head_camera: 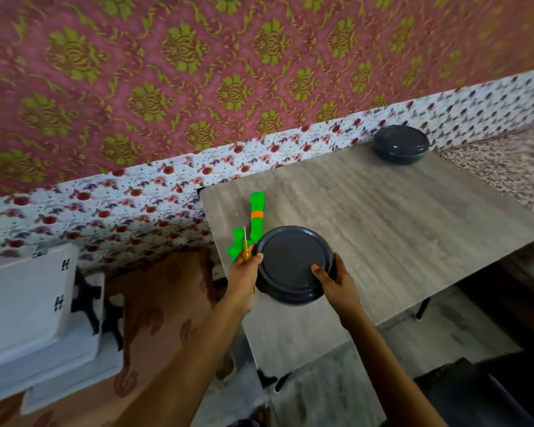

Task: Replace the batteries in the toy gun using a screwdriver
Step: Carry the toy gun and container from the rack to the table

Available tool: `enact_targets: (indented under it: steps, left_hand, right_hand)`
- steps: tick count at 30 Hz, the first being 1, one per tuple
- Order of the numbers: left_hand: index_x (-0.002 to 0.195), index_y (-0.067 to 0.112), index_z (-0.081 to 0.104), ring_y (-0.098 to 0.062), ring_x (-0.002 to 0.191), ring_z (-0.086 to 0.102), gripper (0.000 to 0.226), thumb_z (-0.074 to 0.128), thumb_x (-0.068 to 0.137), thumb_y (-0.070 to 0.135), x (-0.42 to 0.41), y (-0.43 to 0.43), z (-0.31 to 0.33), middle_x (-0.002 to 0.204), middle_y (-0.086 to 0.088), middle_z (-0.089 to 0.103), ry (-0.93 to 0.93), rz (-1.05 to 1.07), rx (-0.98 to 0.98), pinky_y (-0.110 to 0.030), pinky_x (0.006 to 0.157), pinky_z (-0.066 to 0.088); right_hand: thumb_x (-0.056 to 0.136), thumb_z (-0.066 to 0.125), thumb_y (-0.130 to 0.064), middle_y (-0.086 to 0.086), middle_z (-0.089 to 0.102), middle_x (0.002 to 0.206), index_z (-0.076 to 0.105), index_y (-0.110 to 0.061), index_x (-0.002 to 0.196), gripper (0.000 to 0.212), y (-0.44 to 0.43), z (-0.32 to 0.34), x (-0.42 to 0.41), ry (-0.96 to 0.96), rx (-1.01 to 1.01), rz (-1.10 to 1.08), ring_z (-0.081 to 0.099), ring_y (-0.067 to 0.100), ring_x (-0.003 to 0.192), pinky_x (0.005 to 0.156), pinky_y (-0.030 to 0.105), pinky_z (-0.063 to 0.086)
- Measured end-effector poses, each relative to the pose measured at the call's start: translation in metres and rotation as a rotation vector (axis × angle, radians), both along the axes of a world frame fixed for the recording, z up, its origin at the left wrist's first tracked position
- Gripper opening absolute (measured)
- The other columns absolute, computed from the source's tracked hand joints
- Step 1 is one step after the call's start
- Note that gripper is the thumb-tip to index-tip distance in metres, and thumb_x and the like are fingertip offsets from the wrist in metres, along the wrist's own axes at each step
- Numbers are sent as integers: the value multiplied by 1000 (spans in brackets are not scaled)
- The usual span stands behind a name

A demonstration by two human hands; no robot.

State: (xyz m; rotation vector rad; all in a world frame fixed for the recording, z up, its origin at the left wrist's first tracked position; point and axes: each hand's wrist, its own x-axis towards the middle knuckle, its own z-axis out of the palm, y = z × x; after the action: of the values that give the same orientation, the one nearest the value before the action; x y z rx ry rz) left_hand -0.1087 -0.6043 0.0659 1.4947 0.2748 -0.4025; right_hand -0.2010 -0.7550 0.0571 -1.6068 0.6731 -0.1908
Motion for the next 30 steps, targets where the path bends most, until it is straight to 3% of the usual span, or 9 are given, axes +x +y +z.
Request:
enact_targets:
  steps: [4,7,12,18,21,24,28,30]
  left_hand:
    - [128,7,56,-22,110,57,37,55,91,4,34,-35,-6,124,-9,61,-5,-16,27,-29,95,43]
    - [126,10,58,-22,111,58,36,56,90,6,52,-56,-11,121,-7,63,19,-20,50,-35,102,44]
    - [122,15,60,-18,100,55,32,57,90,11,80,-97,-24,111,-4,62,68,85,66,-30,89,44]
    - [124,13,58,-19,102,56,32,54,93,10,114,-178,-35,108,-4,62,38,285,36,-25,75,45]
    - [124,19,59,-22,105,58,31,53,94,16,130,-227,-36,115,-7,64,87,310,61,-33,85,47]
    - [125,11,57,-28,115,55,31,49,95,10,151,-275,-33,126,-12,60,76,316,50,-45,101,44]
    - [119,16,62,-31,112,58,27,53,93,16,190,-322,-37,121,-11,63,119,309,58,-52,98,46]
    - [116,19,63,-30,110,59,26,56,91,20,213,-343,-42,120,-9,63,141,300,62,-52,96,47]
  right_hand:
    - [88,59,-35,5,51,136,29,-19,145,66,-32,-3,26,32,-38,-8,55,24,117,98,42,48]
    - [89,58,-34,5,53,133,29,-19,144,64,-58,-9,47,45,-30,20,56,23,114,96,40,49]
    - [90,57,-33,4,56,129,35,-19,139,55,-110,-21,91,54,-60,147,58,20,107,77,22,51]
    - [89,57,-37,2,51,135,27,-18,145,66,-200,-31,153,72,-24,317,53,23,118,94,36,49]
    - [89,58,-35,-2,45,136,25,-16,143,66,-251,-24,175,43,-36,419,48,20,122,100,36,44]
    - [86,64,-26,-7,36,131,17,-20,144,75,-300,-14,193,15,11,496,39,12,119,101,28,38]
    - [72,78,-21,-9,39,133,22,-32,136,86,-358,-18,219,-26,-21,612,40,9,123,99,23,42]
    - [68,82,-19,-11,36,135,19,-32,138,95,-383,-22,236,-12,-38,647,37,5,123,94,10,39]
